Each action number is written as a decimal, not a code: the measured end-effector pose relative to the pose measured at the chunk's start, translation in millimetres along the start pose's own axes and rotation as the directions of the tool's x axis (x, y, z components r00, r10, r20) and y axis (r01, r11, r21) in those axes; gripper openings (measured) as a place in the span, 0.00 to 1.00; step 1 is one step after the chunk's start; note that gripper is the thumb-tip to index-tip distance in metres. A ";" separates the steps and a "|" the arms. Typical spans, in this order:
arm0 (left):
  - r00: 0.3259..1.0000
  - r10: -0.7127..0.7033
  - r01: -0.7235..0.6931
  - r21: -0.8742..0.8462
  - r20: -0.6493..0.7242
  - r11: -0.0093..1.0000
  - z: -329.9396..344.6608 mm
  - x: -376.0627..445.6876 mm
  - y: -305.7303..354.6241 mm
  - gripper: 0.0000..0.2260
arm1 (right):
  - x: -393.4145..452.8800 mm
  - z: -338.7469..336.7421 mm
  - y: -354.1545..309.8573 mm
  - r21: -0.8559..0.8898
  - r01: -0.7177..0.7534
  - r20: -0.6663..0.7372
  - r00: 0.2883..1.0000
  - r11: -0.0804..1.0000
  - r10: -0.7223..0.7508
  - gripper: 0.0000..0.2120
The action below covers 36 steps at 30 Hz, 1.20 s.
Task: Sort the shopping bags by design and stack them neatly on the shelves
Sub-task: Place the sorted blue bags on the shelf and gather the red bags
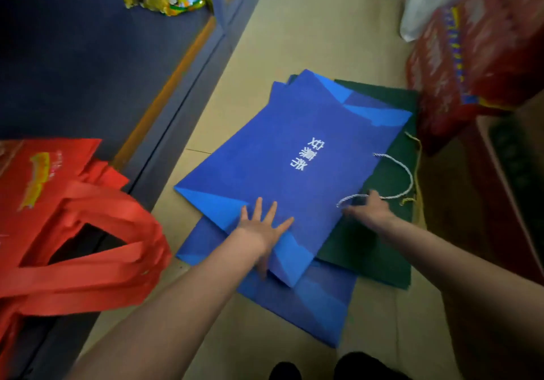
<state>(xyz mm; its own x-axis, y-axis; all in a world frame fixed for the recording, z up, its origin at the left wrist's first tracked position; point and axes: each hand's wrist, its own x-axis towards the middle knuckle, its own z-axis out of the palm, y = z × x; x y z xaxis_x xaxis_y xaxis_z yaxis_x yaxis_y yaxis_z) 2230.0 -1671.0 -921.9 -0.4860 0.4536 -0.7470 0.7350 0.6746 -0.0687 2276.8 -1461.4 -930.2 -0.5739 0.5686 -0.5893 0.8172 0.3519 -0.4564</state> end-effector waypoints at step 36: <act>0.821 -0.212 -0.003 -0.375 -0.530 0.927 -24.3 27.6 2.1 0.33 | 7.7 -41.2 -88.3 0.393 0.239 -0.212 0.963 0.888 -0.166 0.21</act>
<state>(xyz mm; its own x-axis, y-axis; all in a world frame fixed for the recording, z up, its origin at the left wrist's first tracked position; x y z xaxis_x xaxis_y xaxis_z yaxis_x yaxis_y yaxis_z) 2206.7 -1642.9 -926.6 -0.8053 0.5384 -0.2483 0.5058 0.8423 0.1862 2202.3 -1457.5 -866.9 -0.6773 0.6467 -0.3508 0.5679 0.1564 -0.8081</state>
